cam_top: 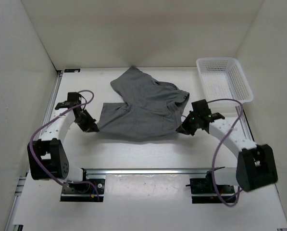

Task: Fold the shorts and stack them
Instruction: Flatten the shorts out

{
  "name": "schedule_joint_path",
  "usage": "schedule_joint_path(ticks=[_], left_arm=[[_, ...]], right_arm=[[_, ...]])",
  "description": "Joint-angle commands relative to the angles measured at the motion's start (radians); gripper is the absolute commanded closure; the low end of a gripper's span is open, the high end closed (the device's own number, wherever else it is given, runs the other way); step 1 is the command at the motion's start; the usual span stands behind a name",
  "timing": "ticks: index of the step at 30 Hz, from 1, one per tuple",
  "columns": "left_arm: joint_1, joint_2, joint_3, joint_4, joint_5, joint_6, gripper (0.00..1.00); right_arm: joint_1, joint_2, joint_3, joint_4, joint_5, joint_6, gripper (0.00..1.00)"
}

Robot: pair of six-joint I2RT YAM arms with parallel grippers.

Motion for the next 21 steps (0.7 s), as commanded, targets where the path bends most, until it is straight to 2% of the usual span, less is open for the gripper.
schedule_joint_path(ticks=[1,2,3,4,6,8,9,11,12,14,15,17,18,19,20,21], left_arm=[[-0.003,-0.134,-0.127,-0.032,-0.017,0.004,0.80],[-0.003,-0.148,-0.144,-0.032,-0.027,0.004,0.61],[-0.003,-0.148,-0.134,-0.032,-0.045,0.004,0.36],[-0.003,-0.148,-0.111,-0.044,-0.057,0.004,0.26],[-0.003,-0.119,-0.051,-0.061,-0.082,0.017,0.23],[-0.003,-0.085,0.061,-0.077,-0.099,0.031,0.21],[-0.003,-0.045,0.099,-0.089,-0.099,0.040,0.21],[-0.013,-0.001,0.208,-0.089,-0.112,0.051,0.24],[-0.026,0.050,0.242,-0.089,-0.113,0.051,0.31],[-0.054,0.107,0.346,-0.089,-0.122,0.070,0.41],[-0.065,0.174,0.383,-0.098,-0.122,0.070,0.48],[-0.094,0.245,0.498,-0.109,-0.122,0.096,0.49],[-0.104,0.318,0.536,-0.124,-0.132,0.097,0.49],[-0.105,0.353,0.573,-0.124,-0.132,0.106,0.42],[-0.120,0.387,0.648,-0.135,-0.132,0.116,0.37],[-0.132,0.422,0.684,-0.144,-0.142,0.116,0.33]], right_arm=[[0.138,-0.200,-0.102,-0.114,0.116,-0.019,0.76],[0.198,-0.240,-0.141,-0.160,0.148,-0.008,0.48],[0.217,-0.251,-0.151,-0.189,0.169,-0.008,0.35],[0.228,-0.260,-0.151,-0.222,0.197,-0.008,0.22],[0.216,-0.260,-0.111,-0.295,0.263,-0.040,0.15],[0.148,-0.260,-0.045,-0.305,0.312,-0.085,0.13],[0.118,-0.260,-0.019,-0.305,0.312,-0.123,0.13],[0.040,-0.220,0.062,-0.274,0.312,-0.164,0.20],[0.020,-0.201,0.093,-0.251,0.326,-0.196,0.38],[-0.027,-0.119,0.186,-0.230,0.326,-0.224,0.61],[-0.036,-0.049,0.220,-0.216,0.326,-0.271,0.77],[-0.047,0.037,0.338,-0.202,0.292,-0.313,0.88],[-0.047,0.129,0.378,-0.202,0.273,-0.339,0.89],[-0.047,0.178,0.424,-0.202,0.256,-0.390,0.89],[-0.047,0.224,0.470,-0.220,0.255,-0.407,0.84],[-0.047,0.314,0.560,-0.220,0.240,-0.431,0.69]])
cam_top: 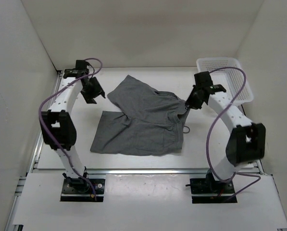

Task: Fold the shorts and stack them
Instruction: Flatten the shorts out

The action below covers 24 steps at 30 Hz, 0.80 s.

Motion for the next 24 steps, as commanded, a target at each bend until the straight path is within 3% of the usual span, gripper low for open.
schedule_joint_path(ticks=[1,2,4,10,15,19,20,22,23,24], left_arm=[[-0.029,0.134,0.140,-0.047,-0.026,0.035,0.30],[-0.038,0.169,0.207,-0.047,-0.036,0.044,0.24],[-0.048,0.273,0.278,-0.074,-0.036,0.044,0.22],[-0.069,0.489,0.516,-0.120,-0.058,0.054,0.21],[-0.069,0.616,0.587,-0.120,-0.046,0.054,0.22],[-0.069,0.654,0.639,-0.111,-0.035,0.054,0.28],[-0.069,0.670,0.639,-0.111,-0.026,0.054,0.31],[-0.069,0.684,0.654,-0.100,-0.026,0.043,0.38],[-0.069,0.684,0.654,-0.100,-0.014,0.043,0.48],[-0.069,0.693,0.654,-0.088,-0.013,0.031,0.57]], right_arm=[[0.001,0.191,0.187,-0.020,-0.015,-0.153,0.45],[0.001,0.229,0.228,-0.060,0.008,-0.172,0.40],[0.001,0.334,0.334,-0.091,0.059,-0.183,0.34],[0.001,0.584,0.611,-0.212,0.162,-0.316,0.33],[0.001,0.697,0.677,-0.237,0.176,-0.367,0.22],[0.001,0.722,0.667,-0.226,0.127,-0.403,0.22],[0.001,0.722,0.657,-0.226,0.092,-0.417,0.26],[0.001,0.722,0.641,-0.191,0.044,-0.426,0.46],[0.001,0.711,0.641,-0.191,0.027,-0.436,0.55],[0.001,0.711,0.632,-0.182,0.016,-0.436,0.74]])
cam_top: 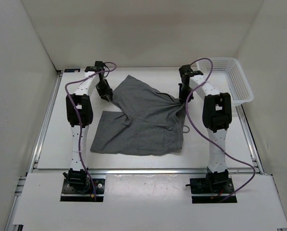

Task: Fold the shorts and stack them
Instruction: Flatten the shorts out

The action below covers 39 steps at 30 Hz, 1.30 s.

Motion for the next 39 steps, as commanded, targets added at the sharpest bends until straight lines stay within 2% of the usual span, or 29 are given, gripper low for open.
schedule_joint_path(ticks=[1,2,3,6,11,12,16,17,18,19,20,22,23,25,26,27,29,30,32,33,34,36,38,39], left_arm=[[-0.005,0.003,0.037,0.031,0.035,-0.006,0.66],[-0.005,0.013,0.037,0.031,0.044,-0.016,0.88],[-0.005,0.013,0.037,0.031,0.044,-0.016,0.90],[-0.005,-0.009,-0.008,0.020,-0.014,-0.044,0.90],[0.033,-0.212,-0.221,0.075,-0.140,-0.085,0.90],[0.062,-0.242,-0.294,0.095,-0.140,-0.085,0.90],[0.105,-0.349,-0.408,0.118,-0.158,-0.095,0.90],[0.105,-0.349,-0.408,0.118,-0.158,-0.095,0.90],[0.105,-0.349,-0.408,0.118,-0.149,-0.076,0.90],[0.105,-0.340,-0.376,0.118,-0.122,-0.053,0.84],[0.105,-0.325,-0.350,0.065,-0.112,-0.044,0.77],[0.096,-0.296,-0.283,0.020,-0.112,-0.026,0.64],[0.096,-0.296,-0.282,0.011,-0.121,-0.026,0.43],[0.087,-0.325,-0.272,0.011,-0.121,-0.026,0.19],[0.087,-0.340,-0.272,0.011,-0.121,-0.026,0.17],[0.087,-0.354,-0.284,0.011,-0.112,-0.026,0.10],[0.087,-0.400,-0.313,0.011,-0.112,-0.026,0.10],[0.087,-0.417,-0.330,0.011,-0.112,-0.035,0.10],[0.087,-0.492,-0.412,0.011,-0.112,-0.035,0.10],[0.087,-0.525,-0.454,0.025,-0.112,-0.045,0.10],[0.087,-0.609,-0.503,0.037,-0.112,-0.046,0.10],[0.078,-0.700,-0.664,0.086,-0.092,-0.055,0.10],[0.078,-0.815,-0.759,0.115,-0.074,-0.065,0.10],[0.069,-0.845,-0.835,0.126,-0.065,-0.075,0.10]], right_arm=[[-0.001,-0.015,-0.005,0.019,-0.075,-0.037,0.81],[-0.001,-0.015,0.006,0.019,-0.075,-0.037,0.89],[-0.001,-0.015,0.006,0.019,-0.075,-0.037,1.00],[-0.001,-0.025,0.027,0.019,-0.058,-0.027,1.00],[-0.001,0.007,0.138,0.019,-0.043,-0.016,1.00],[-0.001,0.021,0.194,0.019,-0.034,-0.016,1.00],[-0.001,0.140,0.397,0.010,-0.023,-0.007,1.00],[-0.010,0.166,0.447,0.010,-0.034,-0.007,0.94],[-0.010,0.189,0.498,-0.019,-0.034,-0.007,0.79],[-0.010,0.220,0.568,-0.019,-0.053,-0.007,0.54],[-0.010,0.220,0.583,-0.019,-0.083,-0.007,0.16],[-0.010,0.185,0.583,0.009,-0.129,-0.007,0.05],[-0.001,0.162,0.539,0.025,-0.129,0.002,0.02],[0.010,0.087,0.485,0.068,-0.138,0.002,0.01],[0.019,0.064,0.462,0.068,-0.138,0.002,0.01],[0.019,0.044,0.425,0.068,-0.127,0.002,0.05],[0.030,-0.017,0.384,0.078,-0.127,0.013,0.19],[0.039,-0.062,0.329,0.078,-0.139,0.013,0.39],[0.050,-0.117,0.253,0.078,-0.140,0.038,0.64],[0.062,-0.186,0.151,0.078,-0.126,0.048,0.85],[0.074,-0.227,0.088,0.108,-0.126,0.062,0.91],[0.074,-0.344,-0.108,0.177,-0.130,0.062,0.93],[0.085,-0.364,-0.146,0.231,-0.173,0.053,0.93],[0.085,-0.319,-0.096,0.208,-0.192,0.044,0.93]])
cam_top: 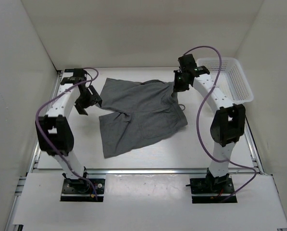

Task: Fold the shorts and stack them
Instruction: Flatten the shorts out

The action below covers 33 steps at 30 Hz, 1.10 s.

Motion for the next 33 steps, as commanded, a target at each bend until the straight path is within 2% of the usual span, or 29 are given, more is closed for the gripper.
schedule_joint_path(ticks=[1,4,9,14,15,19,23,26,27,29,30,32,33], left_arm=[[-0.014,-0.176,-0.135,0.061,0.030,-0.021,0.10],[-0.032,-0.212,-0.210,0.061,0.030,-0.021,0.10],[-0.032,-0.293,-0.275,0.052,0.021,-0.021,0.11],[-0.032,-0.313,-0.275,0.032,0.000,-0.012,0.11],[-0.032,-0.313,-0.275,0.032,0.000,-0.012,0.11],[-0.032,-0.324,-0.284,0.011,0.009,-0.012,0.11],[-0.041,-0.374,-0.273,-0.031,0.018,-0.023,0.11],[-0.052,-0.440,-0.322,-0.054,0.056,-0.035,0.10],[-0.052,-0.459,-0.340,-0.063,0.066,-0.052,0.10],[-0.083,-0.522,-0.403,-0.075,0.087,-0.090,0.10],[-0.092,-0.543,-0.428,-0.075,0.087,-0.107,0.10],[-0.122,-0.614,-0.516,-0.084,0.101,-0.160,0.11],[-0.135,-0.635,-0.550,-0.084,0.121,-0.181,0.13]], right_arm=[[-0.003,0.042,0.053,0.064,-0.090,-0.017,0.93],[0.008,0.177,0.188,-0.006,-0.144,-0.037,0.95],[-0.001,0.300,0.208,-0.006,-0.062,0.007,1.00],[-0.023,0.325,0.096,-0.006,0.255,0.086,1.00],[-0.023,0.337,0.096,-0.006,0.280,0.096,1.00],[-0.023,0.391,0.117,-0.017,0.280,0.105,1.00],[-0.023,0.313,0.118,-0.017,0.259,0.115,1.00],[-0.023,0.192,0.104,-0.017,0.259,0.115,0.87],[-0.023,0.155,0.095,-0.017,0.259,0.115,0.74],[-0.023,0.039,0.069,-0.017,0.270,0.115,0.55],[-0.023,-0.042,0.024,-0.017,0.257,0.115,0.37],[-0.023,-0.123,-0.039,-0.006,0.215,0.115,0.27],[-0.023,-0.203,-0.132,0.009,0.164,0.124,0.25]])
